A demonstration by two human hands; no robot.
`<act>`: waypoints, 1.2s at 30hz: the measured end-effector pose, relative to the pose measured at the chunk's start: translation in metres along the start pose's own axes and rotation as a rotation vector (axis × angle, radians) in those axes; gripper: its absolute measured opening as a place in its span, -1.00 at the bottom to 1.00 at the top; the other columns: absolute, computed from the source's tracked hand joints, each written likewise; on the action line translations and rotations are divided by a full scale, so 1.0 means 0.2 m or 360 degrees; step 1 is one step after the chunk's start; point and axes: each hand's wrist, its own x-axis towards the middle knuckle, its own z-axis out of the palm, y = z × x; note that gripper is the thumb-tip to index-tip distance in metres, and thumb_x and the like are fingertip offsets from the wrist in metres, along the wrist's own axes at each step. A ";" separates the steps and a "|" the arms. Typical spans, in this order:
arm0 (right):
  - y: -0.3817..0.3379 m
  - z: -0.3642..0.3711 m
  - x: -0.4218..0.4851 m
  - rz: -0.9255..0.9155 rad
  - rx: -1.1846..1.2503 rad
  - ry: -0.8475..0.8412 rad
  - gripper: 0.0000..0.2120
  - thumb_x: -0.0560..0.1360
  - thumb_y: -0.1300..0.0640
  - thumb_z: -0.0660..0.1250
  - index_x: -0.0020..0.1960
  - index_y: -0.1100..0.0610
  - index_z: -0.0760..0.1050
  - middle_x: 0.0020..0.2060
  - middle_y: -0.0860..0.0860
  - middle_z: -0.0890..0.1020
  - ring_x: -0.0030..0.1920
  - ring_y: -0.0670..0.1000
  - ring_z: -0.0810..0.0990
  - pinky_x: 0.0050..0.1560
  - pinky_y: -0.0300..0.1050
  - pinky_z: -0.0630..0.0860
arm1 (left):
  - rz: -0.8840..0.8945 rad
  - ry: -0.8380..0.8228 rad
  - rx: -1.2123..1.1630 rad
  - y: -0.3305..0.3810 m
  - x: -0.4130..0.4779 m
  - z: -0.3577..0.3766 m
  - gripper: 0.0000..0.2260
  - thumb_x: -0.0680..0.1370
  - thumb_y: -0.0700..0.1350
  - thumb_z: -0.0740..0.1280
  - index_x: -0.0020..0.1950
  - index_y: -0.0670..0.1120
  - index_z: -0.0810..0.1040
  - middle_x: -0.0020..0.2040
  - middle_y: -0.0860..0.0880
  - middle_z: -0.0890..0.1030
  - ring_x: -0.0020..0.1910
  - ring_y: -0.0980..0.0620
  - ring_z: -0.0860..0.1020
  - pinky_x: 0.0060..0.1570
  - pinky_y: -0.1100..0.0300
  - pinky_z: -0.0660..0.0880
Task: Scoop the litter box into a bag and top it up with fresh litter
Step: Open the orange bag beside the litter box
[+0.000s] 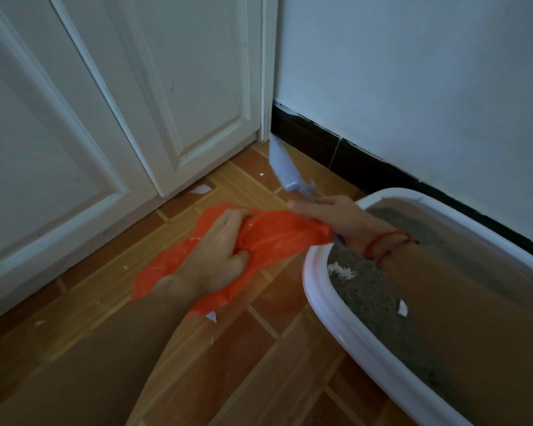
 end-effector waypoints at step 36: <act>0.05 -0.01 -0.03 -0.0103 -0.0036 0.0650 -0.84 0.36 0.25 0.47 -0.25 0.19 0.48 -0.38 0.06 0.49 -0.40 -0.02 0.45 -0.42 -0.18 0.39 | 0.0271 -0.0961 0.2064 0.05 -0.23 0.29 -0.70 0.60 0.08 0.17 0.14 -0.01 0.61 0.21 -0.10 0.59 0.41 -0.22 0.29 0.39 -0.40 -0.29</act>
